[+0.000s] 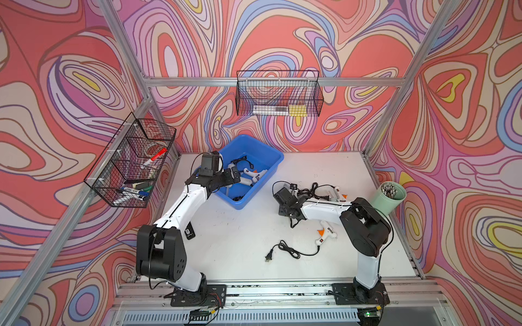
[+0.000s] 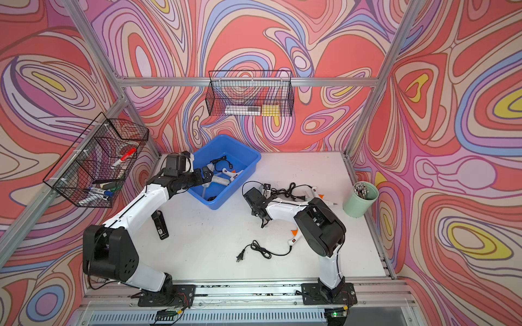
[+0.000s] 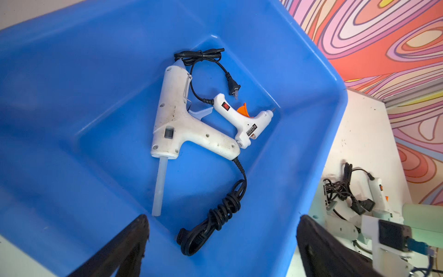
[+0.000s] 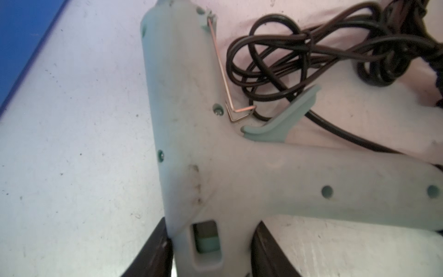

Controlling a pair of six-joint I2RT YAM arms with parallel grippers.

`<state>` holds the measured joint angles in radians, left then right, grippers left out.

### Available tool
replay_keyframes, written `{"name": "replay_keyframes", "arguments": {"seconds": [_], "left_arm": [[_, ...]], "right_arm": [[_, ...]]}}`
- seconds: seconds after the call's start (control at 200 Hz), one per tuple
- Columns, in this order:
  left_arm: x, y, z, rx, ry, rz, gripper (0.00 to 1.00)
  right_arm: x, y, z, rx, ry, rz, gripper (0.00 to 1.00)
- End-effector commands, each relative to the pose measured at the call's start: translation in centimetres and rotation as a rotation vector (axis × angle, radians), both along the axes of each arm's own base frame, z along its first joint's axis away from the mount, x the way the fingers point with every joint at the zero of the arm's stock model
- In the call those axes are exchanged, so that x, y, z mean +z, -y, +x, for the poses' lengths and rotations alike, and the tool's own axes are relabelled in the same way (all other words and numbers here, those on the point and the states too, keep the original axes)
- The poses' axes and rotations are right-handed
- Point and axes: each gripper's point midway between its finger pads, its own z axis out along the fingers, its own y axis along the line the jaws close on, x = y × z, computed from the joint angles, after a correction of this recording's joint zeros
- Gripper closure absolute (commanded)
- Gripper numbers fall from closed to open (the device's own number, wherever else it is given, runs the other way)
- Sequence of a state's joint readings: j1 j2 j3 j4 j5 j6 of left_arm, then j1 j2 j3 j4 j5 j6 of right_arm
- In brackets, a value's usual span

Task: Put the hot melt glue gun into the storage box
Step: Pick up the hot melt adhesive gun from the center of the board.

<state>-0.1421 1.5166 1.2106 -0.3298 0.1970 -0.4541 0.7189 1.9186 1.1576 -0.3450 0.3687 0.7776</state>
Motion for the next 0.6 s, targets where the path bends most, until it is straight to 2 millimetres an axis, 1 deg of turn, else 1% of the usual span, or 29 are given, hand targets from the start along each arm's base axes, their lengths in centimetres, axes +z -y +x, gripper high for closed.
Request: {"name": "replay_keyframes", "arguments": {"seconds": [0.0, 0.095, 0.13, 0.16, 0.175, 0.205, 0.32, 0.391, 0.511, 0.596], "left_arm": [[1.0, -0.6, -1.1, 0.041, 0.004, -0.031, 0.01], [1.3, -0.5, -1.9, 0.045, 0.000, -0.048, 0.01], [1.3, -0.4, -2.3, 0.040, -0.008, -0.055, 0.01], [1.5, -0.3, -2.5, 0.033, -0.011, -0.065, 0.01], [1.4, -0.2, -2.7, 0.030, -0.015, -0.068, 0.01], [1.5, 0.0, -2.9, 0.020, -0.019, -0.078, 0.01], [1.6, 1.5, -3.9, -0.046, -0.040, -0.142, 0.01], [1.9, 2.5, -4.5, -0.095, -0.033, -0.192, 0.01], [2.7, 4.1, -5.5, -0.147, -0.015, -0.294, 0.01], [3.4, 5.3, -6.3, -0.187, -0.010, -0.345, 0.01]], "right_arm": [[0.3, -0.5, -0.5, 0.074, 0.014, 0.031, 0.99], [2.0, -1.1, -0.5, 0.154, 0.075, 0.062, 1.00], [2.9, -1.5, -0.4, 0.185, 0.108, 0.080, 1.00], [2.9, -1.6, -0.5, 0.209, 0.121, 0.085, 1.00], [4.0, -1.8, -0.5, 0.219, 0.146, 0.099, 1.00], [4.9, -2.0, -0.5, 0.239, 0.175, 0.112, 1.00], [7.4, -2.5, -0.6, 0.300, 0.261, 0.131, 1.00], [8.7, -2.9, -0.8, 0.330, 0.307, 0.142, 1.00], [10.7, -3.6, -1.2, 0.372, 0.378, 0.169, 1.00], [11.7, -4.2, -1.5, 0.394, 0.416, 0.188, 1.00]]}}
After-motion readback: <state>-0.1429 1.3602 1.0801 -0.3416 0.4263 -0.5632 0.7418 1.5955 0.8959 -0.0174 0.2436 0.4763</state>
